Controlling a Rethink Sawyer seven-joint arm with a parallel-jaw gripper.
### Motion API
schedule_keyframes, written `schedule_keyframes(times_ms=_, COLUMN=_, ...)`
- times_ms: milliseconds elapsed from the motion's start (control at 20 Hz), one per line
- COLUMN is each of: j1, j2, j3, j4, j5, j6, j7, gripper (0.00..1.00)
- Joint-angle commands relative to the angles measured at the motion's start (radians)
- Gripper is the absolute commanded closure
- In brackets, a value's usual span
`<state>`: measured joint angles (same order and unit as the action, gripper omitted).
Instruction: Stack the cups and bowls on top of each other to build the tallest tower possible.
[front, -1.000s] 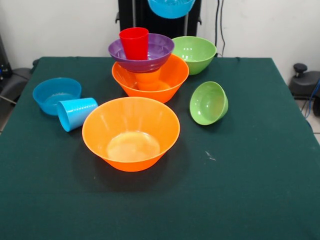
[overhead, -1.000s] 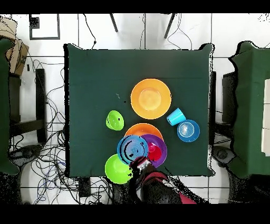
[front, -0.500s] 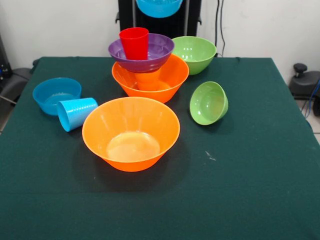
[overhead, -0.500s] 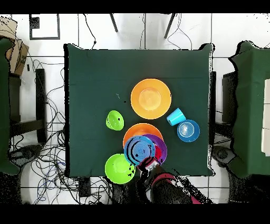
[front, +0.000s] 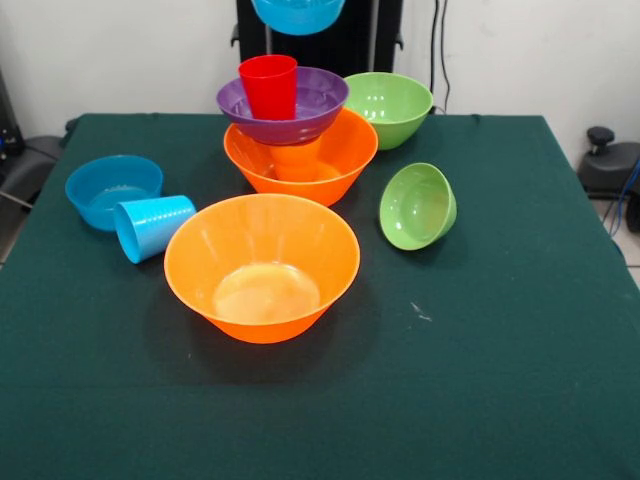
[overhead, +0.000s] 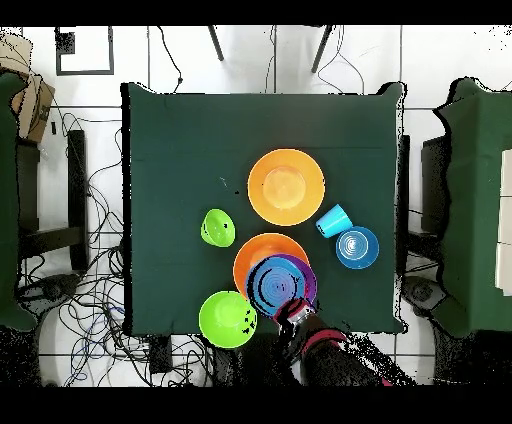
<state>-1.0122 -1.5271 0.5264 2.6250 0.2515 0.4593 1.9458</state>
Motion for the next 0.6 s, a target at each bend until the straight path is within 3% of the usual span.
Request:
schedule_keyframes(times_ms=50, j1=-0.01, j2=0.033, j3=0.1, j4=0.014, j5=0.043, j6=-0.087, j7=-0.366, gripper=1.0)
schedule_keyframes(times_ms=300, j1=-0.041, j2=0.053, j3=0.181, j4=0.032, j5=0.069, j6=-0.169, j7=-0.33, gripper=1.0)
schedule_keyframes(times_ms=600, j1=-0.077, j2=0.064, j3=0.276, j4=0.023, j5=0.027, j6=-0.212, j7=-0.226, gripper=1.0)
